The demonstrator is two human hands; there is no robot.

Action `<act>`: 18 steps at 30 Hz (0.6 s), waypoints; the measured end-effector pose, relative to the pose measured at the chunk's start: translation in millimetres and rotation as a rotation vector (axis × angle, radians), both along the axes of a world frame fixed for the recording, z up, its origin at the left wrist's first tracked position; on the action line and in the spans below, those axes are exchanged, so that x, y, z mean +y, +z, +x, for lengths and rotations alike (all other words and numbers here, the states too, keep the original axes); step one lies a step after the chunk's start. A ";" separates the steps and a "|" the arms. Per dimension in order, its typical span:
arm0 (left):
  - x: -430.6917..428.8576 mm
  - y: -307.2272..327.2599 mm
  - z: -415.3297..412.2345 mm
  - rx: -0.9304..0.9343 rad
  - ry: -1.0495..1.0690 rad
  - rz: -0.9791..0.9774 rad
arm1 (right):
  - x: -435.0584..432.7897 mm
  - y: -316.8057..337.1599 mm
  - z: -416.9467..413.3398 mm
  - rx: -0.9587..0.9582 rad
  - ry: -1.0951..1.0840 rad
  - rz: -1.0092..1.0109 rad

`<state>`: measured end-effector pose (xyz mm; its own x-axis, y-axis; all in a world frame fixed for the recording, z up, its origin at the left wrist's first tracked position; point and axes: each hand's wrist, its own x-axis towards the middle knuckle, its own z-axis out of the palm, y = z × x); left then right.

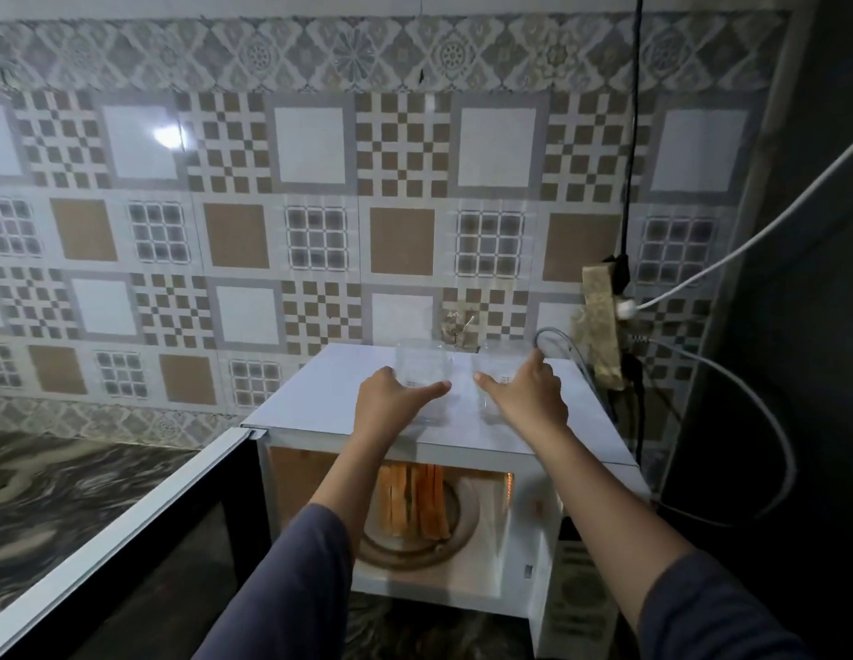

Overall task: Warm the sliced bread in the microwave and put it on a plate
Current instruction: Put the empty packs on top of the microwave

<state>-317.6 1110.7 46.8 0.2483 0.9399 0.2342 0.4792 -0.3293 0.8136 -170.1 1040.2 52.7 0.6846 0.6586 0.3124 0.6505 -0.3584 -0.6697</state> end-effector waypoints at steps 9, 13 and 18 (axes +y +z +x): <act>-3.9 9.0 -1.0 0.118 0.047 -0.010 | -4.2 8.2 0.8 0.126 0.108 -0.025; -25.0 15.1 -16.1 0.028 0.091 0.088 | -33.5 15.4 -15.4 0.040 0.070 0.067; -64.4 23.9 -60.3 -0.027 0.075 0.098 | -80.2 21.1 -66.9 0.022 0.061 0.148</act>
